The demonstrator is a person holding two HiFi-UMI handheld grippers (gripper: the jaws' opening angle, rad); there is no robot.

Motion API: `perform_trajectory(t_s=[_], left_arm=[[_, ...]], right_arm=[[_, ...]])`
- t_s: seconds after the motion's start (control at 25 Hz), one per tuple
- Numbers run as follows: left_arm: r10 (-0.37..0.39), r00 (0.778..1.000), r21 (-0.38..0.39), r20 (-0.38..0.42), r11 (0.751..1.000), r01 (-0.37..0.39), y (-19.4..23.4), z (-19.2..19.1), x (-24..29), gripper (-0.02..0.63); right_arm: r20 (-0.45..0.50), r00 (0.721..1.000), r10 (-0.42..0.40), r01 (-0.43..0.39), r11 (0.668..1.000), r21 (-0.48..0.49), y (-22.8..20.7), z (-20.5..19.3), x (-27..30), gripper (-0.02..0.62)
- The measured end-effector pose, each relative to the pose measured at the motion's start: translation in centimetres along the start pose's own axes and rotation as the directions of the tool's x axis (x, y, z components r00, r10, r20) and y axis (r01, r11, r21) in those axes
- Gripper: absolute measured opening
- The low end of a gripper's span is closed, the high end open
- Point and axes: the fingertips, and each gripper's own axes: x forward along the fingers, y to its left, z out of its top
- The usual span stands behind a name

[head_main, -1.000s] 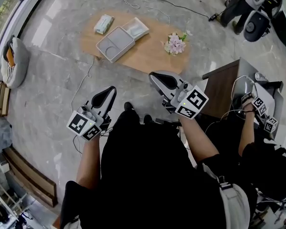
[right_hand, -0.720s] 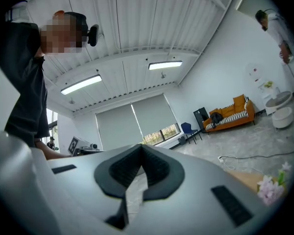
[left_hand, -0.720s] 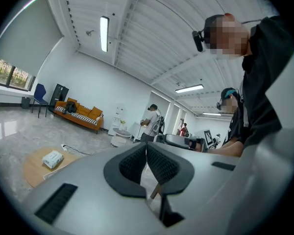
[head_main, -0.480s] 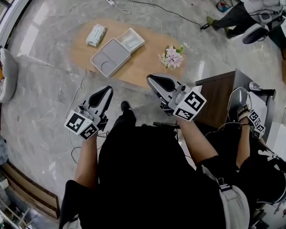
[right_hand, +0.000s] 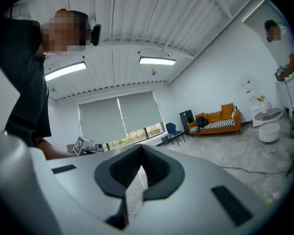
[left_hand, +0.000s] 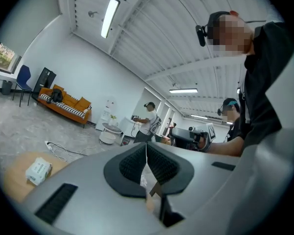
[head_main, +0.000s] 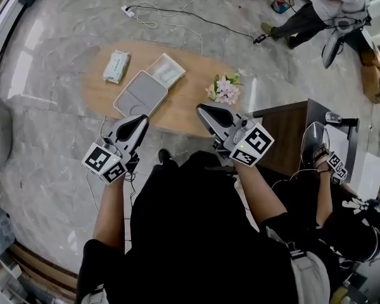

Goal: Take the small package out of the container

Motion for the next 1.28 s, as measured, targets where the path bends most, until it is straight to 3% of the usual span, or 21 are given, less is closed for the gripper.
perform_trajectory(t_s=[0.32, 0.52, 0.72, 0.88, 1.04, 1.28], left_arm=[[0.008, 0.995, -0.014, -0.103, 1.000, -0.009, 5.9, -0.9, 6.1, 0.018], [0.052, 0.982, -0.024, -0.180, 0.998, -0.057, 10.3, -1.4, 10.4, 0.018], [0.070, 0.960, -0.024, -0.272, 0.997, -0.080, 14.9, -2.3, 14.4, 0.018], [0.081, 0.939, 0.022, -0.334, 0.997, -0.078, 17.5, -3.2, 17.3, 0.018], [0.081, 0.917, 0.063, -0.391, 0.996, -0.061, 20.0, -4.9, 20.0, 0.018], [0.033, 0.883, 0.052, -0.469, 0.999, -0.010, 24.2, -8.8, 23.4, 0.023]], right_arm=[[-0.028, 0.998, -0.051, 0.052, 0.997, 0.053, -7.4, -1.3, 0.7, 0.012], [-0.054, 0.998, -0.035, 0.040, 0.994, 0.098, -13.7, -2.5, 2.6, 0.012], [-0.082, 0.997, -0.010, 0.019, 0.995, 0.102, -20.0, -3.3, 4.9, 0.012], [-0.096, 0.995, 0.000, 0.011, 0.993, 0.118, -24.0, -4.2, 6.2, 0.012], [-0.124, 0.992, 0.021, -0.001, 0.987, 0.159, -26.9, -6.4, 7.8, 0.012], [-0.151, 0.988, 0.021, 0.011, 0.978, 0.208, -29.7, -10.4, 10.3, 0.014]])
